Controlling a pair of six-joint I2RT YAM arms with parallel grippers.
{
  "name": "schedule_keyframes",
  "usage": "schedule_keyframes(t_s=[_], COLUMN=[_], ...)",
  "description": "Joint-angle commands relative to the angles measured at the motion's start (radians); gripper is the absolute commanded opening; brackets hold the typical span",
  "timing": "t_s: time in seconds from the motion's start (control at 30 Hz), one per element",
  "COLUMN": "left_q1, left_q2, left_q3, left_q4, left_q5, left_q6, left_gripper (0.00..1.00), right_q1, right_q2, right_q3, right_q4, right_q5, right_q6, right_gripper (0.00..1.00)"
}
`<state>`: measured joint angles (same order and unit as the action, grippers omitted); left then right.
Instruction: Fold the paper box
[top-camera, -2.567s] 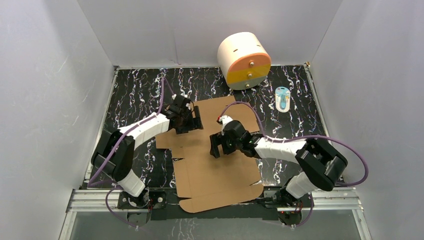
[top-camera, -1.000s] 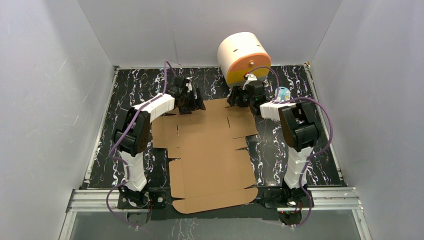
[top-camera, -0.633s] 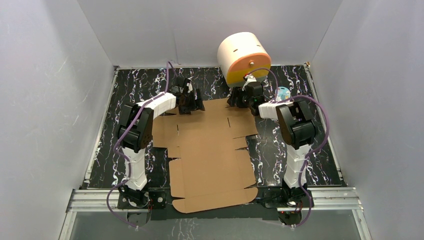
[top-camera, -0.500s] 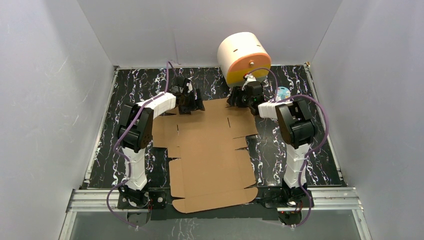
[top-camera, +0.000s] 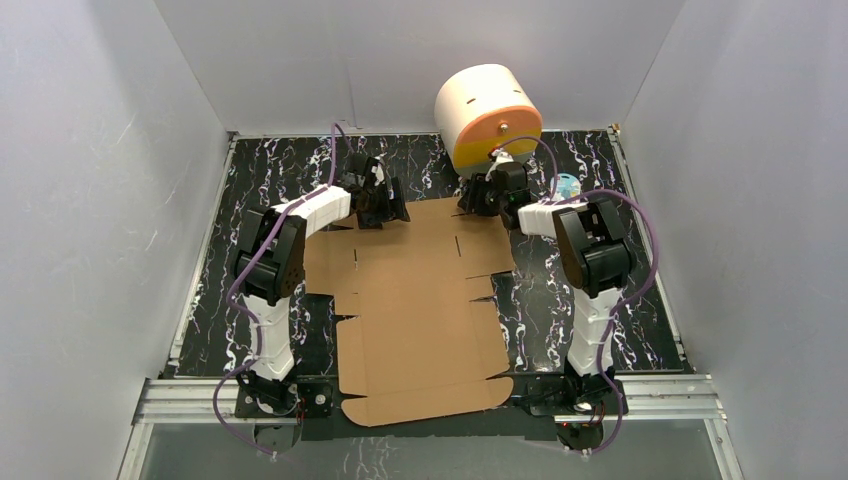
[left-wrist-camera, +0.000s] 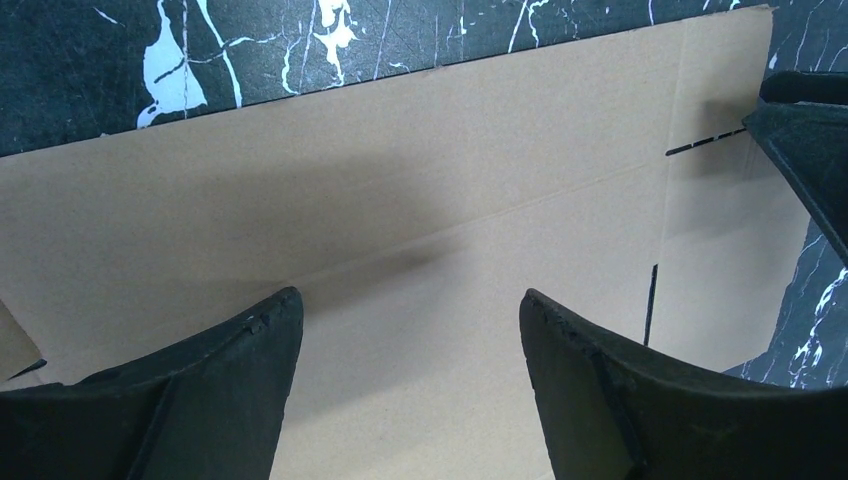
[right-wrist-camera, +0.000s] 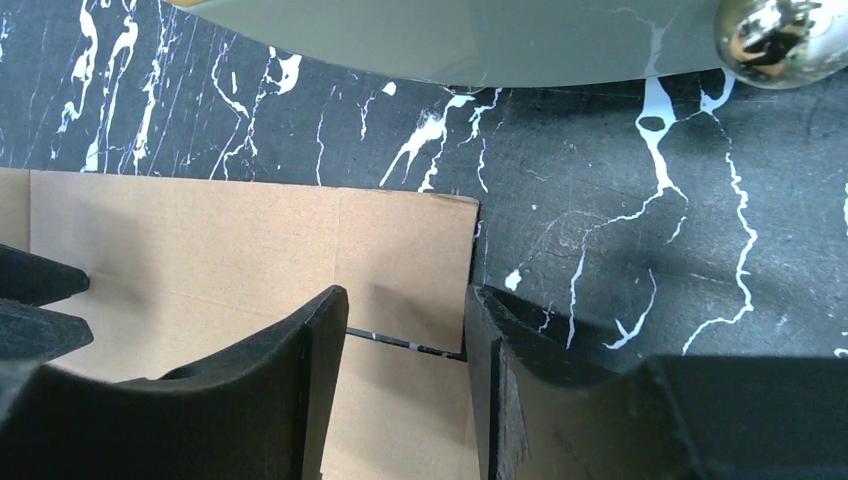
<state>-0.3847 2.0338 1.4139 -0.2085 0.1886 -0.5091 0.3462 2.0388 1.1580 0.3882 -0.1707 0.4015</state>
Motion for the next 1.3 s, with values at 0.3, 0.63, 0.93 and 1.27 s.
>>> schedule_keyframes(t_s=[0.3, 0.63, 0.93, 1.27], left_q1=[-0.011, -0.01, -0.01, -0.01], left_q2=[-0.001, 0.009, 0.016, -0.024], left_q3=[-0.046, -0.048, -0.048, -0.045], left_q4=[-0.054, -0.053, -0.051, -0.052], left_q5=[0.054, 0.054, 0.062, 0.059], left_q6=[-0.029, -0.035, -0.048, -0.046], left_gripper=[0.76, 0.76, 0.76, 0.76], right_q1=[0.078, 0.16, 0.224, 0.236], right_q2=[-0.136, -0.081, -0.01, -0.073], right_q3=[0.07, 0.151, 0.222, 0.223], right_q4=[-0.112, -0.17, -0.222, -0.252], right_q5=[0.024, 0.14, 0.262, 0.273], right_q6=[-0.069, -0.17, -0.256, -0.291], right_gripper=[0.44, 0.41, 0.43, 0.52])
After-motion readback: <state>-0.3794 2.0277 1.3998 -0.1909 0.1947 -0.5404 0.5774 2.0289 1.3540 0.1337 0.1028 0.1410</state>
